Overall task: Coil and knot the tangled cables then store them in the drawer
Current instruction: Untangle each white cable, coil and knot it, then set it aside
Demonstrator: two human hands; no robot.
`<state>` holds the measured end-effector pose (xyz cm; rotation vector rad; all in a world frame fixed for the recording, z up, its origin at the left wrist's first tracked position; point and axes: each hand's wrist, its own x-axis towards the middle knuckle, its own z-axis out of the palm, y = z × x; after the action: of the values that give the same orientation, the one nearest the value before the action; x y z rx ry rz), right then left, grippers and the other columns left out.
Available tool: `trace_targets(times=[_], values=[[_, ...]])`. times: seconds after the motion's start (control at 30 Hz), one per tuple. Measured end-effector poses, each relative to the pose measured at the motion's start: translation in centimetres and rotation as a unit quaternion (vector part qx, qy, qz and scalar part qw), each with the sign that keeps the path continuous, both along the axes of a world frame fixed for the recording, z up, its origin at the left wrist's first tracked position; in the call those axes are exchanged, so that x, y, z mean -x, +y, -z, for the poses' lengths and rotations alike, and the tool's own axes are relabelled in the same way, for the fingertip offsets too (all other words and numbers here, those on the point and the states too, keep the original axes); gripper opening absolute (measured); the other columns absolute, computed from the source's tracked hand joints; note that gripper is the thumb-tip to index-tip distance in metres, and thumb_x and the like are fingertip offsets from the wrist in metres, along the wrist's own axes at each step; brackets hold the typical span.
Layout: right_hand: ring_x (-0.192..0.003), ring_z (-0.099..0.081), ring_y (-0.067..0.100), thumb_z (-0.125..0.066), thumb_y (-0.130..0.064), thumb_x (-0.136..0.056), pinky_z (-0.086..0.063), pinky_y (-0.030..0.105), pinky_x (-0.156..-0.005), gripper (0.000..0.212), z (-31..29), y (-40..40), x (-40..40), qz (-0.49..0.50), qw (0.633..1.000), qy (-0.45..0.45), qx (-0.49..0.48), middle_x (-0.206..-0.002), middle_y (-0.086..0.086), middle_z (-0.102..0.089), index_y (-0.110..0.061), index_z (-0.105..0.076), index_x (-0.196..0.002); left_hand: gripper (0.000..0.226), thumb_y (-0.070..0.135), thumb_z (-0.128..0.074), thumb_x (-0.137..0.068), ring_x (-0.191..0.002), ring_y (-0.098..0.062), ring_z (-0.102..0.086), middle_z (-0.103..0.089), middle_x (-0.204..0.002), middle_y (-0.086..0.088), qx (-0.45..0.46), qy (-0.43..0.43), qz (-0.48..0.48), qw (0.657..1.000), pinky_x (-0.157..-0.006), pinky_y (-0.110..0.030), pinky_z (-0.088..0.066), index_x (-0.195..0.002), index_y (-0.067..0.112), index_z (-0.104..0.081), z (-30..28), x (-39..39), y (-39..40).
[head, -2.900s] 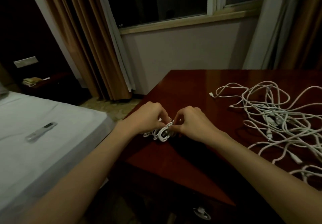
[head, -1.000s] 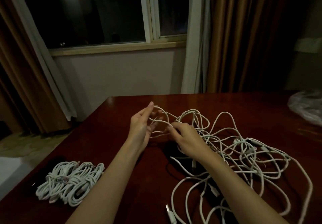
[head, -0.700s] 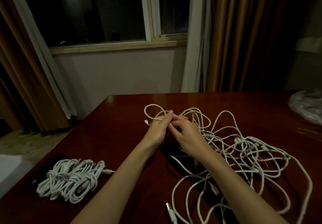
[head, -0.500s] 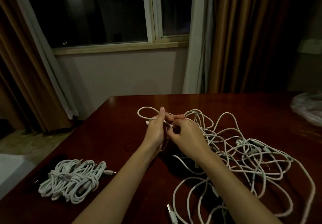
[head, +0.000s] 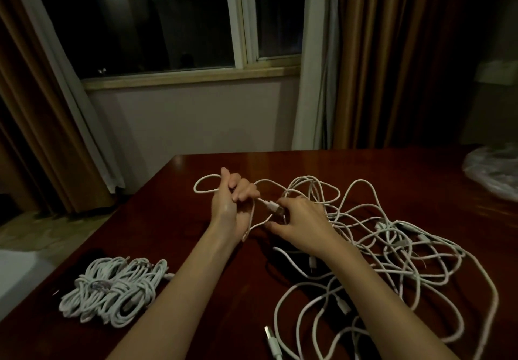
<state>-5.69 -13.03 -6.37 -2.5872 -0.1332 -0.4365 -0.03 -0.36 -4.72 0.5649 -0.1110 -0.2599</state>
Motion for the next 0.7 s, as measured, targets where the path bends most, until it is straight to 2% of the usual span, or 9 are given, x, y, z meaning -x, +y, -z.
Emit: trace_targets(times=[0.1,0.17,0.27,0.3,0.37,0.43,0.53,0.6,0.7], values=[[-0.083,-0.048,0.007,-0.062,-0.04,-0.088,-0.043,0.04,-0.088,0.021,0.1,-0.3,0.0,-0.008,1.0,0.015,-0.011,-0.079,-0.017,-0.052,-0.025,-0.065,-0.104,0.064,0.038,-0.03,-0.105,-0.034,-0.005,-0.021,-0.025,-0.04,0.007,0.053,0.005,0.009,0.999,-0.033,-0.017,-0.023,-0.045,0.017,-0.038,-0.4,-0.6,1.0],[-0.079,-0.05,0.005,-0.064,-0.041,-0.087,-0.046,0.039,-0.085,0.029,-0.1,-0.1,0.2,-0.017,1.0,0.004,-0.018,-0.08,-0.016,-0.055,-0.024,-0.066,-0.111,0.064,0.038,-0.03,-0.105,-0.032,-0.006,-0.021,-0.025,-0.041,0.007,0.081,0.011,0.017,0.996,-0.031,-0.018,-0.019,-0.046,0.016,-0.038,-0.6,-0.8,1.5],[-0.062,-0.05,0.004,-0.07,-0.045,-0.082,-0.041,0.024,-0.061,0.033,-0.4,1.7,0.7,-0.063,0.996,0.001,-0.069,-0.069,-0.009,-0.057,-0.017,-0.066,-0.099,0.064,0.039,-0.03,-0.105,-0.03,-0.007,-0.022,-0.026,-0.041,0.006,0.125,0.016,0.029,0.992,-0.029,-0.021,-0.019,-0.046,0.016,-0.039,-0.7,-1.0,1.9],[-0.061,-0.054,0.006,-0.071,-0.044,-0.082,-0.042,0.024,-0.058,0.034,-0.3,2.4,0.8,-0.089,0.99,0.021,-0.103,-0.072,-0.005,-0.062,-0.015,-0.066,-0.098,0.064,0.039,-0.03,-0.105,-0.031,-0.007,-0.022,-0.026,-0.041,0.007,0.131,0.016,0.032,0.991,-0.029,-0.021,-0.02,-0.046,0.016,-0.039,-0.7,-1.0,1.9],[-0.068,-0.063,0.012,-0.07,-0.038,-0.084,-0.051,0.033,-0.064,0.026,0.1,3.4,0.9,-0.131,0.978,0.061,-0.151,-0.08,0.001,-0.069,-0.015,-0.068,-0.096,0.062,0.039,-0.031,-0.104,-0.032,-0.007,-0.021,-0.026,-0.042,0.007,0.129,0.013,0.028,0.991,-0.029,-0.02,-0.019,-0.047,0.016,-0.039,-0.8,-0.9,1.8],[-0.068,-0.065,0.014,-0.067,-0.03,-0.088,-0.051,0.036,-0.068,0.019,0.1,3.4,0.7,-0.13,0.974,0.079,-0.168,-0.076,0.003,-0.07,-0.012,-0.069,-0.084,0.061,0.038,-0.031,-0.105,-0.031,-0.006,-0.021,-0.025,-0.042,0.007,0.113,0.013,0.011,0.993,-0.03,-0.019,-0.018,-0.048,0.017,-0.038,-1.2,-0.8,1.9],[-0.056,-0.054,0.006,-0.063,-0.029,-0.091,-0.041,0.025,-0.056,0.02,-0.3,1.9,0.7,-0.078,0.986,0.065,-0.135,-0.066,-0.003,-0.061,-0.019,-0.065,-0.074,0.056,0.037,-0.03,-0.105,-0.031,-0.006,-0.019,-0.025,-0.042,0.007,0.075,0.024,-0.02,0.997,-0.03,-0.019,-0.015,-0.053,0.018,-0.036,-1.5,-1.2,2.5],[-0.06,-0.057,0.005,-0.063,-0.027,-0.091,-0.044,0.022,-0.057,0.014,-0.4,0.6,0.6,-0.043,0.991,0.038,-0.125,-0.07,-0.005,-0.064,-0.022,-0.067,-0.079,0.05,0.036,-0.03,-0.105,-0.031,-0.005,-0.019,-0.024,-0.042,0.008,0.016,0.02,-0.037,0.999,-0.03,-0.018,-0.013,-0.059,0.019,-0.033,-1.6,-1.2,2.8],[-0.076,-0.06,0.001,-0.066,-0.023,-0.09,-0.045,0.011,-0.065,0.009,-0.2,-0.9,0.3,0.018,0.991,-0.04,-0.126,-0.085,-0.008,-0.068,-0.018,-0.072,-0.092,0.046,0.034,-0.031,-0.106,-0.032,-0.003,-0.018,-0.025,-0.042,0.008,-0.067,0.01,-0.056,0.996,-0.03,-0.017,-0.014,-0.062,0.019,-0.032,-1.3,-1.5,3.0]])
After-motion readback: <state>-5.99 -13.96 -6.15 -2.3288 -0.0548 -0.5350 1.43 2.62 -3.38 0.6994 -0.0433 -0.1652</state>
